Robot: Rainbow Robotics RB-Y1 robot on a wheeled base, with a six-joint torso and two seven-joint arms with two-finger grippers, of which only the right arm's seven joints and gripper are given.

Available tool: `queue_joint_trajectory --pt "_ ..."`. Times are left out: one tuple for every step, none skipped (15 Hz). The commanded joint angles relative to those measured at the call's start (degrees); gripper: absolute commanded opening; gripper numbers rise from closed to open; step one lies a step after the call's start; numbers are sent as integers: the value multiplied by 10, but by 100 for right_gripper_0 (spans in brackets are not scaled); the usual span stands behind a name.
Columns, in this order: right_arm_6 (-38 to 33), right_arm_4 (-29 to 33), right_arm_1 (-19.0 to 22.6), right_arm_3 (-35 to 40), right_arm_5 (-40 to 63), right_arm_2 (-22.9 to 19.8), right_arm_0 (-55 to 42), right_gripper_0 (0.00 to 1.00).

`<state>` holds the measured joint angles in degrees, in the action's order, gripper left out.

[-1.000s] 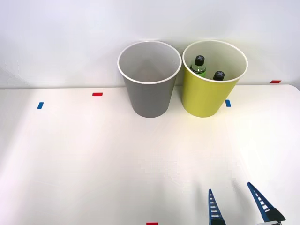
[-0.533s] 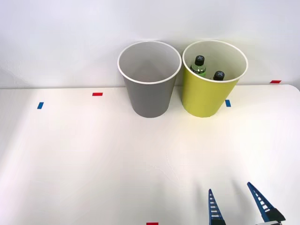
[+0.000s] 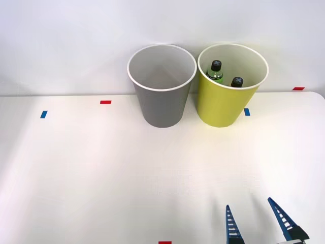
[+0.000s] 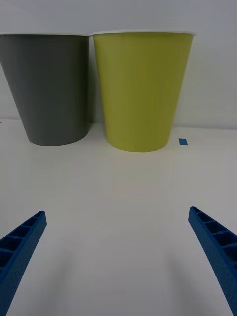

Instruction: Put cans in the gray bin, plastic bottles in the light green bin

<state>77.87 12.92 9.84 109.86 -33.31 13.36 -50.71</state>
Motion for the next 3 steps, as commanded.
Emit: queue_joint_trajectory --pt "0 0 0 0 0 0 0 100" --pt "0 0 0 0 0 0 0 100" --pt "0 0 0 0 0 0 0 100"
